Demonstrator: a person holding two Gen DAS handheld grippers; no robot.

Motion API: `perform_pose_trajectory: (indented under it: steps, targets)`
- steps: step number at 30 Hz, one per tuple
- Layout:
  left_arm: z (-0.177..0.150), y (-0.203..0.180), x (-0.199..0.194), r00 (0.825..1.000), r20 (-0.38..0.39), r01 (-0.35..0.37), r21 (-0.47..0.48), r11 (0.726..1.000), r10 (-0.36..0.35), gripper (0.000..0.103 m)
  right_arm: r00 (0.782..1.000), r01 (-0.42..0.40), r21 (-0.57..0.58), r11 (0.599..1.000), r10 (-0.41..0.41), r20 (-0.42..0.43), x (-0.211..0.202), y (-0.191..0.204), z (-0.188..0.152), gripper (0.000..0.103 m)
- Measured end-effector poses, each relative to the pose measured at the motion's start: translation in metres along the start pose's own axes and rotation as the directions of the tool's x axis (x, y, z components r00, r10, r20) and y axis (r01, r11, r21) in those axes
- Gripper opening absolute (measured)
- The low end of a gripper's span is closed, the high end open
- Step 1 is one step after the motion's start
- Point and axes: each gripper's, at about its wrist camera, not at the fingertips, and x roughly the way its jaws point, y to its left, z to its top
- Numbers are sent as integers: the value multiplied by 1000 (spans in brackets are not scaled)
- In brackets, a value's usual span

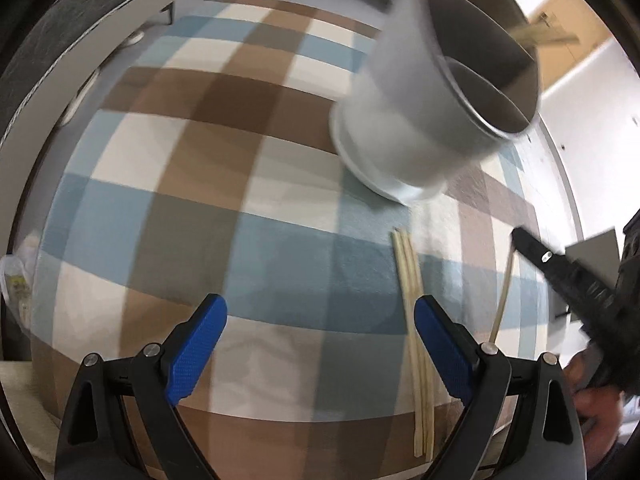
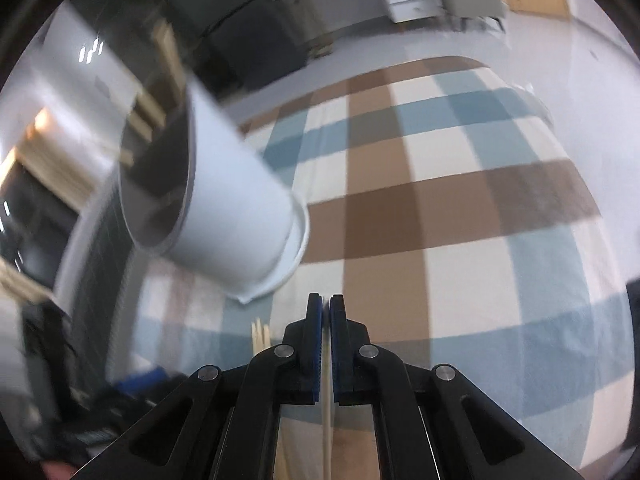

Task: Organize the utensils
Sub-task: 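Close the right tool on one chopstick from the pile, then close the left tool on a chopstick while the right tool holds its chopstick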

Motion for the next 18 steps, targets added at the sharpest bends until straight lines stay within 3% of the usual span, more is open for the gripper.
perform_pose_trajectory:
  steps: [4,9,13,18]
  targets:
    - [-2,-21,7,999,3,-42,47,998,42,92,995,-76,98,992,69,75,-24,-16,4,3]
    - [-2,-29,17,995,-15,-101,44,994,101,92,986,-121,122,985,105,130,-43,-20,5,3]
    - [-4,-32,32,988,-61,-141,38,989,143,92,981,-134,118,984,115,156,-52,-21,7,3]
    - [-4,-34,34,985,-36,-170,27,985,171,92,980,-126,118,985,105,170,-61,-23,5,3]
